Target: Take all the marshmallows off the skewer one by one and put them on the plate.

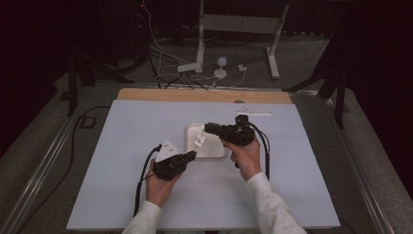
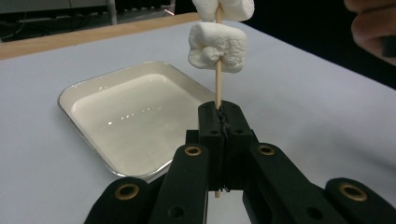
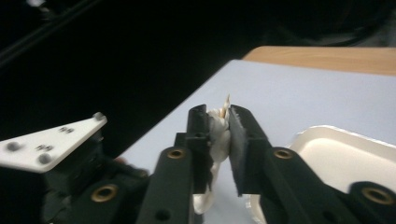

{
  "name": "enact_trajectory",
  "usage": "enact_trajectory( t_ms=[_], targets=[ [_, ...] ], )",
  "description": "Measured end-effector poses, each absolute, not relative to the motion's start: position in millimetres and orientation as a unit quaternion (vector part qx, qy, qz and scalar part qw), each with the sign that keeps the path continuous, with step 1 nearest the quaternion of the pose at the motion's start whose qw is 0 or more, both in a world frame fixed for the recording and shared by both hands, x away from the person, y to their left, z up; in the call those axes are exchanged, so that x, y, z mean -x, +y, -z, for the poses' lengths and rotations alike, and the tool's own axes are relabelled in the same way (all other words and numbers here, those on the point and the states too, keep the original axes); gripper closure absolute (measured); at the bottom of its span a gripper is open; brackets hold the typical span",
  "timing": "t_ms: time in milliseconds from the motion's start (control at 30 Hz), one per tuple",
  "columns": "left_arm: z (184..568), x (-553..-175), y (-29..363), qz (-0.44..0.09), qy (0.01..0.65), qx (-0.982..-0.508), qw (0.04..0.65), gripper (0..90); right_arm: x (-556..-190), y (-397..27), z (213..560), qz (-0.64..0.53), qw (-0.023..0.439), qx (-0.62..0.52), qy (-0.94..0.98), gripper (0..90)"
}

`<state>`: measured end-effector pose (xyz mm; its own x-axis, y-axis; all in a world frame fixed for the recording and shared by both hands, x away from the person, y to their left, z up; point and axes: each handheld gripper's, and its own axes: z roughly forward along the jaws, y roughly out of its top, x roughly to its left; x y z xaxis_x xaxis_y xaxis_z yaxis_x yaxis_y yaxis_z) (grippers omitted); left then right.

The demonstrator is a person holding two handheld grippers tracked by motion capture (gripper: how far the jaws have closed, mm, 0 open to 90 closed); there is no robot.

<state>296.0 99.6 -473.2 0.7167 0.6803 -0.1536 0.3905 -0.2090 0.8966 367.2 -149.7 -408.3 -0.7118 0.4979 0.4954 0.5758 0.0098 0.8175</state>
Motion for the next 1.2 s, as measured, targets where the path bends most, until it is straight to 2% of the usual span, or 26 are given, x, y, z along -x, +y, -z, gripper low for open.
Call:
enact_trajectory(
  t_ms=[67, 133, 367, 633, 700, 733, 767, 900, 933, 1067, 1200],
  targets=[
    [471.3, -294.4, 98.8, -0.143, 0.345, -0.763, 0.528, 90.0, -367.4, -149.0, 409.7, 0.591, 0.042, 0.374, -0.714, 69.5],
    [470.6, -293.5, 96.7, -0.145, 0.339, -0.764, 0.529, 90.0, -367.1, -145.6, 412.7, 0.582, 0.049, 0.369, -0.723, 68.4],
    [472.2, -294.3, 99.7, -0.146, 0.339, -0.762, 0.532, 90.0, -364.6, -138.6, 412.5, 0.574, 0.036, 0.379, -0.725, 79.8],
    [474.4, -293.4, 100.2, -0.152, 0.331, -0.764, 0.533, 90.0, -364.2, -140.4, 407.3, 0.589, 0.02, 0.394, -0.705, 80.4],
    [478.1, -292.7, 99.5, -0.158, 0.335, -0.774, 0.513, 90.0, -365.1, -145.0, 403.6, 0.6, 0.014, 0.402, -0.691, 81.5],
    [478.1, -292.7, 99.5, -0.158, 0.335, -0.774, 0.513, 90.0, -365.1, -149.5, 399.4, 0.612, 0.001, 0.405, -0.679, 82.0],
    [487.6, -293.2, 99.5, -0.159, 0.34, -0.788, 0.488, 90.0, -366.3, -157.8, 392.6, 0.631, 0.0, 0.409, -0.659, 82.3],
    [491.8, -298.3, 105.9, -0.142, 0.369, -0.769, 0.503, 90.0, -368.1, -175.7, 367.4, 0.633, -0.027, 0.398, -0.664, 81.6],
    [489.9, -298.8, 106.8, -0.14, 0.371, -0.764, 0.51, 90.0, -365.0, -178.6, 359.0, 0.609, -0.057, 0.388, -0.69, 80.9],
    [485.6, -299.1, 109.8, -0.135, 0.376, -0.752, 0.523, 90.0, -364.4, -179.0, 362.6, 0.598, -0.061, 0.383, -0.701, 80.2],
    [484.2, -299.1, 112.4, -0.132, 0.379, -0.748, 0.528, 90.0, -369.7, -173.9, 385.1, 0.582, -0.044, 0.392, -0.711, 79.3]
  ],
)
